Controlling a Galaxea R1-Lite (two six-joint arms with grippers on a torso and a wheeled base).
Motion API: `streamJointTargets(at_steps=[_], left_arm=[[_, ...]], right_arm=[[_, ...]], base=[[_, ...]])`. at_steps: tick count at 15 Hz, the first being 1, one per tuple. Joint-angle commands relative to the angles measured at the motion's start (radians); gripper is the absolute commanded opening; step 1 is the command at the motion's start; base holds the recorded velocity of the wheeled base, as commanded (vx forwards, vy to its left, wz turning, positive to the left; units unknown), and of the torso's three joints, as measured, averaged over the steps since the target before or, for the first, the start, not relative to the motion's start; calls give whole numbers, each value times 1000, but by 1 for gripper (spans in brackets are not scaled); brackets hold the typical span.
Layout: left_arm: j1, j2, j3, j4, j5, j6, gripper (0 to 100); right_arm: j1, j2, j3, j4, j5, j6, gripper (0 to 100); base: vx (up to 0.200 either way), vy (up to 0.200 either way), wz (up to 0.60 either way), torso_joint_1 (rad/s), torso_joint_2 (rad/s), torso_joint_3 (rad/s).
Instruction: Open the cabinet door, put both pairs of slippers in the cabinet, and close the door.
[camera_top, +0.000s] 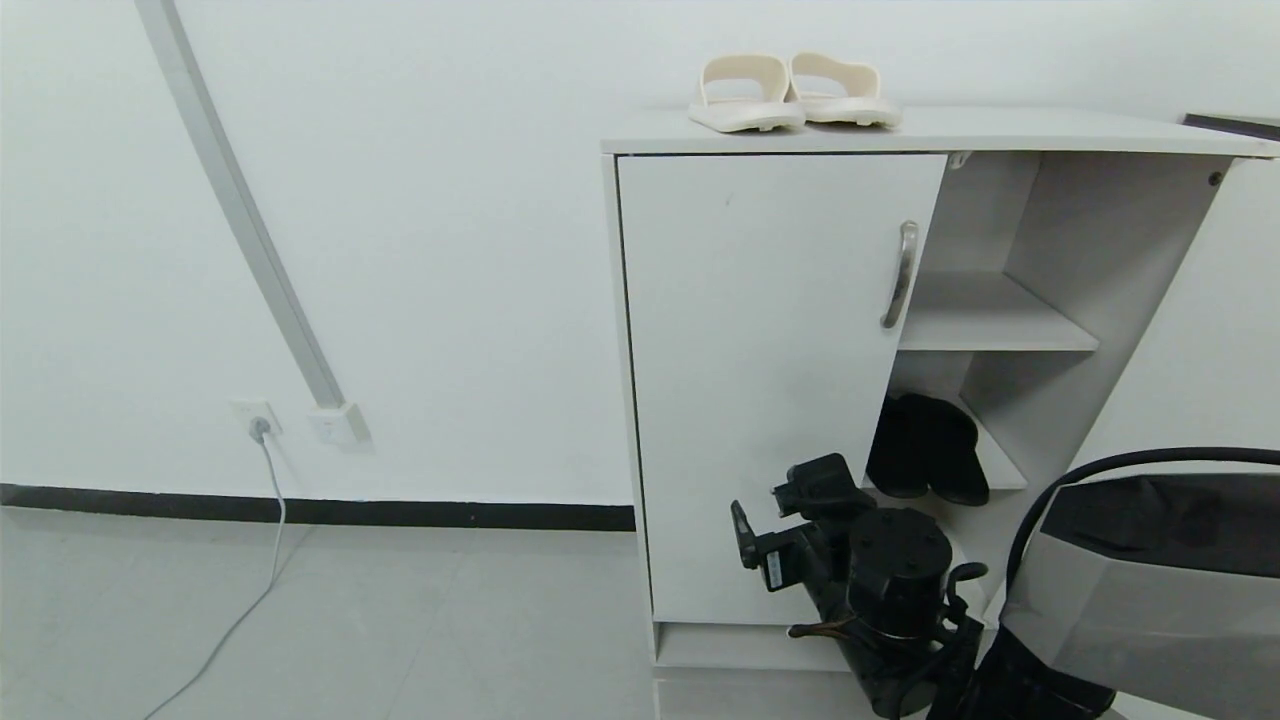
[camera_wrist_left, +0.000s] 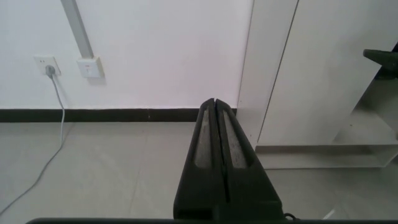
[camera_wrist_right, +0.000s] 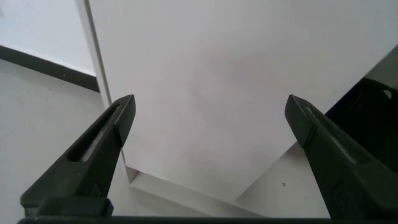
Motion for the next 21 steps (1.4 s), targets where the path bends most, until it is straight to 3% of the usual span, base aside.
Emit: streamJointTargets(at_steps=[1,6,21], left_arm=[[0,1,0,0,0,0,0],[0,1,0,0,0,0,0],[0,1,0,0,0,0,0]], right_arm=[[-4,5,0,-1,2,0,100],[-5,14,0,1,2,0,100],[-5,14,5,-1,1,0,100]], base=[[0,0,0,0,0,0],[0,0,0,9,-138,-222],[0,0,0,123,-481,-337]])
